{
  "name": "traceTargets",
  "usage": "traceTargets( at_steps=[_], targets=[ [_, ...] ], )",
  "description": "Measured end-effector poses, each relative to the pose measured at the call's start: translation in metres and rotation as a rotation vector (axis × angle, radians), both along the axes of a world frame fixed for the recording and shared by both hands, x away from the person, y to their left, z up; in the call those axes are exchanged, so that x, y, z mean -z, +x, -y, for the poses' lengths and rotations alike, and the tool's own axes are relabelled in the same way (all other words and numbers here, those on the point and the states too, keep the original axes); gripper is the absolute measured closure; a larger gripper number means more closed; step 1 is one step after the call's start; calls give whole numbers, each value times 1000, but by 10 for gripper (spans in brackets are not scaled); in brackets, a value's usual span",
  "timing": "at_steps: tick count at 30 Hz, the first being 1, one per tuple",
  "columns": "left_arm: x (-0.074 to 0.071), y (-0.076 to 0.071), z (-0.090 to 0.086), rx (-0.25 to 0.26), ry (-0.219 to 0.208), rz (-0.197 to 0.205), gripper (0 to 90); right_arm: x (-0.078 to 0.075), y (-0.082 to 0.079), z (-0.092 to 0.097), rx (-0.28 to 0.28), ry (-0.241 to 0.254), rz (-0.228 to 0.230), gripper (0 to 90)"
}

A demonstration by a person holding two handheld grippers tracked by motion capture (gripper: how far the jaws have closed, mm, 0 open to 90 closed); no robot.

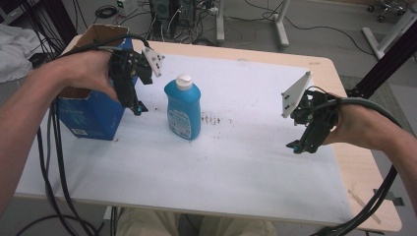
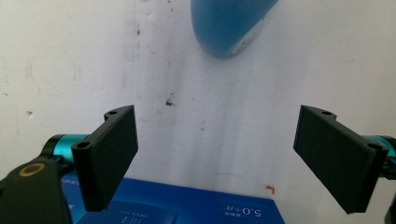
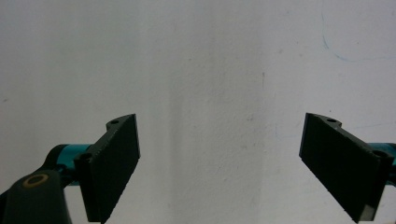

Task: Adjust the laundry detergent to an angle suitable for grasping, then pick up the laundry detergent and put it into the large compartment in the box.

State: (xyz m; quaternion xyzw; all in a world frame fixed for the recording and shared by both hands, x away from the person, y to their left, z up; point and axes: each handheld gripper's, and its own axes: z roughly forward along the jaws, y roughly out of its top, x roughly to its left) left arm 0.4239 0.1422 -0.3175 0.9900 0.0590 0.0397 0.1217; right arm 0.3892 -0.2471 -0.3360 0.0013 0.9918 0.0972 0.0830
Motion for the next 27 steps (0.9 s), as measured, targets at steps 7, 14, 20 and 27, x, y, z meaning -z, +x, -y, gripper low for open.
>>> traceTargets(
  at_steps=[7, 14, 20, 27],
  targets=[
    [-3, -2, 1, -5, -5, 3, 138, 0, -2, 0, -8, -3, 5, 114],
    [-7, 0, 3, 2, -3, -17, 138, -2, -1, 2, -1, 13, 9, 114],
    [-6, 1, 4, 8, 3, -17, 138, -2, -1, 1, -4, 7, 15, 114],
    [-27, 0, 22, 75, -5, -5, 138, -4, -3, 2, -5, 13, 22, 114]
  ],
)
